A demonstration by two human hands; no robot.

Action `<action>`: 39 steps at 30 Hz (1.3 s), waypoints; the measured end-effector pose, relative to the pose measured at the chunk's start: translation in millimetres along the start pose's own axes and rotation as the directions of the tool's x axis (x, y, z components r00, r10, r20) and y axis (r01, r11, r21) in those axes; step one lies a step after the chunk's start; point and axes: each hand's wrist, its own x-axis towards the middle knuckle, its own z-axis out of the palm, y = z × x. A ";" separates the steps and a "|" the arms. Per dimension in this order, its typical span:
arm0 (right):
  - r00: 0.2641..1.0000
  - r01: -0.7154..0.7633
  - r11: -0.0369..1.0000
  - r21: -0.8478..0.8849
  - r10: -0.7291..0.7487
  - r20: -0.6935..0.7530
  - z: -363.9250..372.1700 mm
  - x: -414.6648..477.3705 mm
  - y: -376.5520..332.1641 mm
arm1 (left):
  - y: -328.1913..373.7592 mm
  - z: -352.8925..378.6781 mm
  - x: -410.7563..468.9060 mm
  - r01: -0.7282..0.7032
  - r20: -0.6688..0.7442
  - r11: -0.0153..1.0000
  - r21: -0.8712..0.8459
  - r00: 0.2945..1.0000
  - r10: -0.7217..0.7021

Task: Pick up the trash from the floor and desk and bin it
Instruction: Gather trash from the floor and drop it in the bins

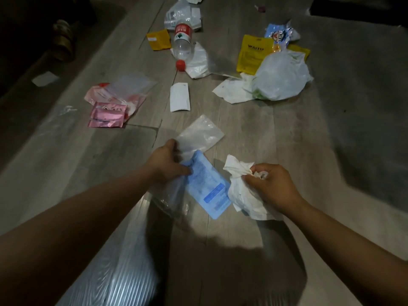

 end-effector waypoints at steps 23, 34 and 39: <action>0.997 -0.022 0.997 0.075 0.028 -0.072 -39.3 -31.2 -55.1 | 32.2 -41.0 -64.4 -0.089 -0.319 0.979 -0.183 0.947 0.026; 0.912 -0.246 0.936 0.253 0.311 -0.265 -99.9 -131.3 -193.9 | 126.6 -149.8 -213.8 0.041 -0.294 0.945 -0.325 0.945 -0.142; 0.900 -0.273 0.899 0.342 0.364 -0.239 -165.0 -178.1 -312.0 | 208.8 -230.5 -277.8 0.030 -0.232 0.967 -0.254 0.968 -0.091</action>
